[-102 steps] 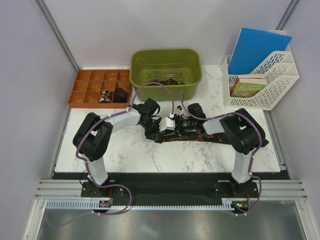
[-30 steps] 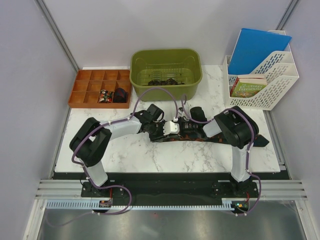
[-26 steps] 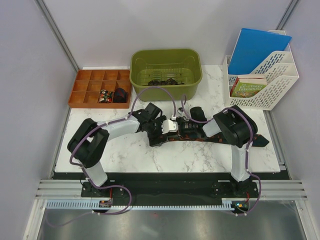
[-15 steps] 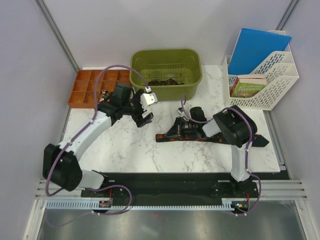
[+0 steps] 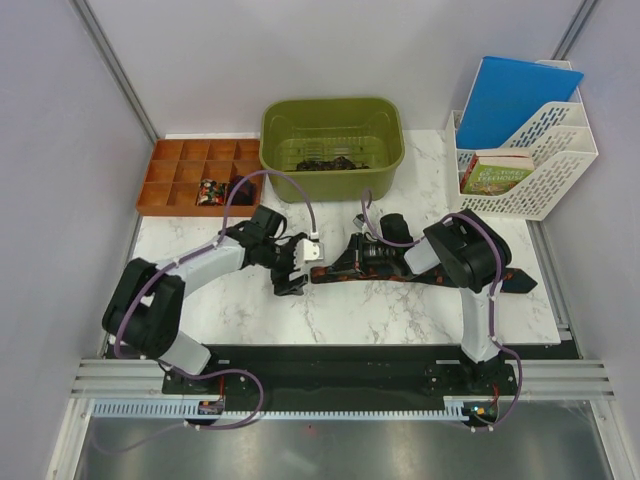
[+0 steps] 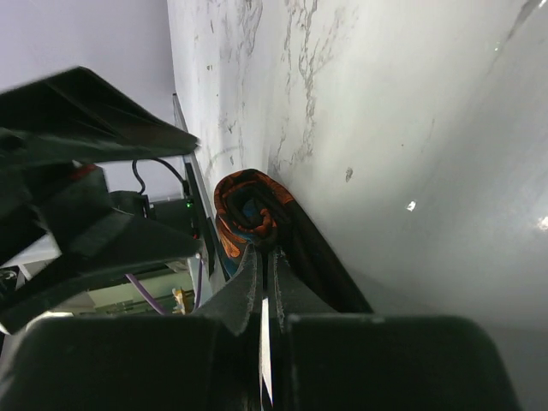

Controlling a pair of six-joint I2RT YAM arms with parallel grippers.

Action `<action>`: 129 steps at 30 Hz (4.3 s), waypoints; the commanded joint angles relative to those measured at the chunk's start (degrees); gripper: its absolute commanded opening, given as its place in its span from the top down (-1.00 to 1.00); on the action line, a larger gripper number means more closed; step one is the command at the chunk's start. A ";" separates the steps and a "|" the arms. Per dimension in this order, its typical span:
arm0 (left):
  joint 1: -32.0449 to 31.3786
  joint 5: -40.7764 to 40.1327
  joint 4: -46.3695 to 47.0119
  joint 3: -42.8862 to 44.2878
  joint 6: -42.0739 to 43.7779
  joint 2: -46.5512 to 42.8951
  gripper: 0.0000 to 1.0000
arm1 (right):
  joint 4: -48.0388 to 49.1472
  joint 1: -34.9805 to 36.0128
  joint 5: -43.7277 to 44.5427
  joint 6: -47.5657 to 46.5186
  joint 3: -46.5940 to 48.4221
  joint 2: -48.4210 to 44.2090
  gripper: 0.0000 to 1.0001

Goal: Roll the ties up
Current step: Roll the tie at the center of the board.

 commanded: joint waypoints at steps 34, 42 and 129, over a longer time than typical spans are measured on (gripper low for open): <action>-6.35 -2.17 4.29 11.05 -4.39 5.39 0.31 | -5.96 1.56 8.77 -3.14 -1.53 3.87 1.00; -10.83 -2.17 3.59 15.97 -7.03 12.41 0.37 | -5.43 2.35 8.77 -1.90 -0.65 3.96 0.94; -10.14 -11.48 -9.14 17.12 -4.66 20.77 0.74 | -12.28 -0.02 5.08 -3.13 2.42 -1.57 0.52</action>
